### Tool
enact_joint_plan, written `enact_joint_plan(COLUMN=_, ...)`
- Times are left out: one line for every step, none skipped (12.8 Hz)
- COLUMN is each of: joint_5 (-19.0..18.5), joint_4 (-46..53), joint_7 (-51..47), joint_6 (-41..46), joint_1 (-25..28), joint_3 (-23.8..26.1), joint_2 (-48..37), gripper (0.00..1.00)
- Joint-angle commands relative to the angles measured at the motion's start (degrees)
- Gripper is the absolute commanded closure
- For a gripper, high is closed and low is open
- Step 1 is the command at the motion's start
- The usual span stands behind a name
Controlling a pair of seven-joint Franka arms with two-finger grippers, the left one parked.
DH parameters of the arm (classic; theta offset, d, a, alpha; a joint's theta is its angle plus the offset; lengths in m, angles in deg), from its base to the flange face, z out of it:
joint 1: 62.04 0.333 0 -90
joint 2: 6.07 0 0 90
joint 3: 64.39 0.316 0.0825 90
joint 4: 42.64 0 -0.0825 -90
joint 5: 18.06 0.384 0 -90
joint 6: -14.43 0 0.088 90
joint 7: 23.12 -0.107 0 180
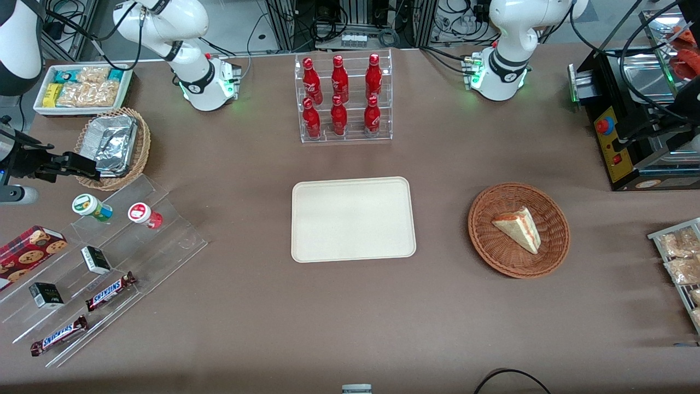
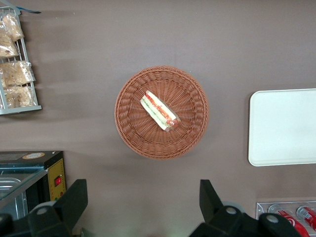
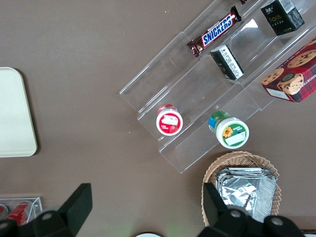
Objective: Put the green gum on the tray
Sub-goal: 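Move the right gripper down toward the green-capped gum bottle on the rack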
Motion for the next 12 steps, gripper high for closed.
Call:
enact_joint_plan(joint_5=0.0, joint_4=0.3, joint_7=-1.8, joint_6=0.1, joint_1=0.3, joint_3=-0.1, joint_2=-0.1, gripper=0.0)
enact_joint_plan(joint_5=0.0, joint_4=0.1, joint_7=-1.8, joint_6=0.0, joint_1=0.3, joint_3=-0.1, joint_2=-0.1, gripper=0.0)
enact_joint_plan(joint_5=0.0, joint_4=-0.1, joint_7=-1.2, joint_6=-0.1, joint_1=0.2, joint_3=-0.1, joint_2=-0.1, gripper=0.0)
enact_joint_plan(joint_5=0.0, joint_4=-0.7, joint_7=-0.9, joint_6=-0.2, joint_1=0.3, joint_3=-0.1, joint_2=0.1, gripper=0.0)
enact_joint_plan(joint_5=0.0, joint_4=-1.7, joint_7=0.6, joint_6=-0.8, joint_1=0.2, joint_3=-0.1, joint_2=0.1, gripper=0.0)
enact_joint_plan(joint_5=0.0, joint_4=-3.0, joint_7=4.2, joint_6=-1.9, joint_1=-0.1, joint_3=-0.1, joint_2=0.1, gripper=0.0)
enact_joint_plan(joint_5=-0.1, joint_4=-4.1, joint_7=9.2, joint_6=-2.5, joint_1=-0.4, joint_3=-0.3, joint_2=0.1, gripper=0.0)
enact_joint_plan(joint_5=-0.3, joint_4=-5.1, joint_7=14.8, joint_6=-3.0, joint_1=-0.4, joint_3=-0.5, joint_2=0.2, gripper=0.0)
enact_joint_plan(joint_5=-0.7, joint_4=-6.3, joint_7=19.5, joint_6=-4.5, joint_1=-0.6, joint_3=-0.6, joint_2=0.2, gripper=0.0)
enact_joint_plan(joint_5=-1.0, joint_4=-7.7, joint_7=24.0, joint_6=-6.2, joint_1=-1.7, joint_3=-0.7, joint_2=0.0, gripper=0.0)
enact_joint_plan(joint_5=-1.3, joint_4=-8.7, joint_7=28.8, joint_6=-7.7, joint_1=-2.2, joint_3=-0.7, joint_2=-0.1, gripper=0.0)
enact_joint_plan(joint_5=-2.4, joint_4=-9.5, joint_7=34.6, joint_6=-9.4, joint_1=-2.4, joint_3=-0.7, joint_2=-0.1, gripper=0.0)
